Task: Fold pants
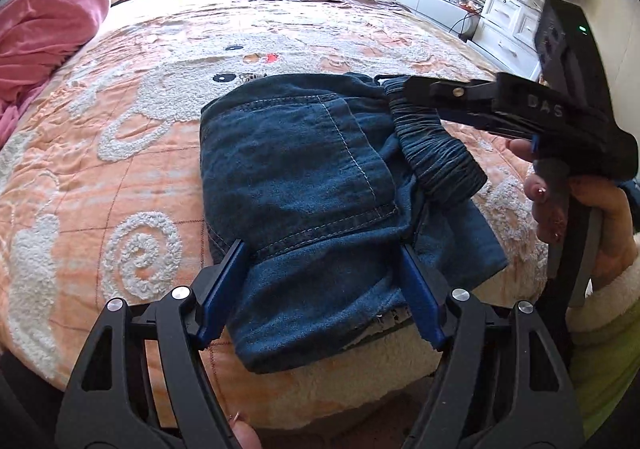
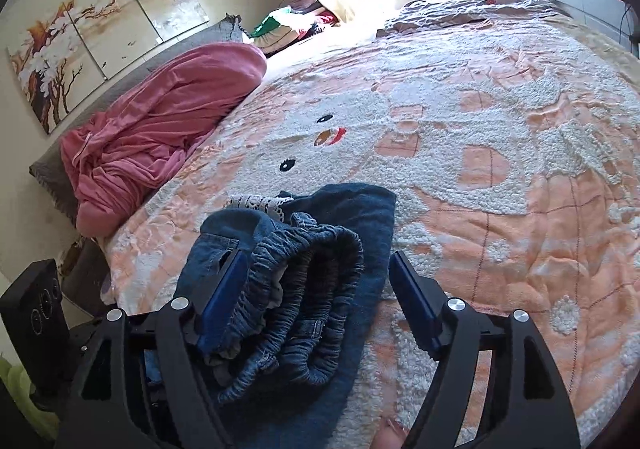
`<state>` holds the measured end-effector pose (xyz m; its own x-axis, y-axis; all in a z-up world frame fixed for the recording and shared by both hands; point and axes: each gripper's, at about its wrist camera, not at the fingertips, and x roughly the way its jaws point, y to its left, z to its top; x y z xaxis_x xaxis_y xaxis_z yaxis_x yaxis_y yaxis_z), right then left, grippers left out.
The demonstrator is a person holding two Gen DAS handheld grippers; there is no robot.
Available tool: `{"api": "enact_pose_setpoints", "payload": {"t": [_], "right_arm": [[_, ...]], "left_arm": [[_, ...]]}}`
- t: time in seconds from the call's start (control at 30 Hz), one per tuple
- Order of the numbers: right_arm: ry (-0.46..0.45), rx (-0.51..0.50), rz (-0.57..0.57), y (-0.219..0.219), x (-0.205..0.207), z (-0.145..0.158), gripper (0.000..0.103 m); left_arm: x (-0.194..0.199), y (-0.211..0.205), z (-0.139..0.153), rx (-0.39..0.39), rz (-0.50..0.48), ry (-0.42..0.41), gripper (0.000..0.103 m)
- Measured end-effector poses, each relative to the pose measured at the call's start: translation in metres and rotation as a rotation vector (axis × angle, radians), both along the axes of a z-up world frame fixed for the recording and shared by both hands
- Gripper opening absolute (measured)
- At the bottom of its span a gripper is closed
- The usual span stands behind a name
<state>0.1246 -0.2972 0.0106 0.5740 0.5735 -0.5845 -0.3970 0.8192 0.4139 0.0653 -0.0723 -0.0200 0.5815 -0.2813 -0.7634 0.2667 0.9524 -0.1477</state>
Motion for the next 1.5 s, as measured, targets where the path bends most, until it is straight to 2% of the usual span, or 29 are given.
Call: {"api": "enact_pose_setpoints", "payload": {"t": [0.23,0.53,0.67,0.93,1.0,1.2,1.23,1.27,1.3,1.33,1.37,1.43,1.5], "right_arm": [[-0.062,0.009,-0.089,-0.019,-0.034,0.02,0.091],[-0.072,-0.062,-0.144,-0.02,-0.08,0.022,0.092],[-0.083,-0.136,-0.138,-0.007,-0.097,0.021,0.092],[0.004,-0.109,-0.064,0.034,-0.12,0.005,0.092],[0.001,-0.11,-0.038,0.046,-0.124,0.006,0.092],[0.03,-0.1,-0.055,0.068,-0.119,0.004,0.092],[0.038,-0.098,-0.064,0.069,-0.115,0.003,0.088],[0.058,-0.096,-0.073,0.071,-0.111,0.001,0.07],[0.075,-0.079,-0.066,0.073,-0.106,-0.002,0.058],[0.084,-0.065,-0.059,0.074,-0.102,-0.005,0.04],[0.091,-0.073,-0.068,0.073,-0.099,-0.008,0.028],[0.106,-0.063,-0.071,0.069,-0.097,-0.016,0.015],[0.112,-0.05,-0.066,0.064,-0.1,-0.018,0.015]], "left_arm": [[-0.002,0.009,0.015,-0.059,0.012,0.006,0.071],[-0.004,0.022,0.039,-0.088,0.047,-0.043,0.076],[-0.005,0.03,0.046,-0.094,0.07,-0.058,0.079],[-0.01,0.048,0.053,-0.117,0.099,-0.074,0.082],[-0.011,0.052,0.055,-0.122,0.107,-0.077,0.083],[-0.011,0.063,0.051,-0.122,0.126,-0.06,0.085],[-0.011,0.064,0.049,-0.121,0.129,-0.054,0.085],[-0.01,0.064,0.047,-0.12,0.13,-0.048,0.085],[-0.009,0.064,0.045,-0.119,0.129,-0.042,0.085],[-0.009,0.063,0.044,-0.119,0.128,-0.038,0.085],[-0.01,0.063,0.043,-0.119,0.126,-0.036,0.085],[-0.01,0.061,0.041,-0.115,0.117,-0.032,0.086],[-0.01,0.059,0.04,-0.107,0.114,-0.032,0.086]]}}
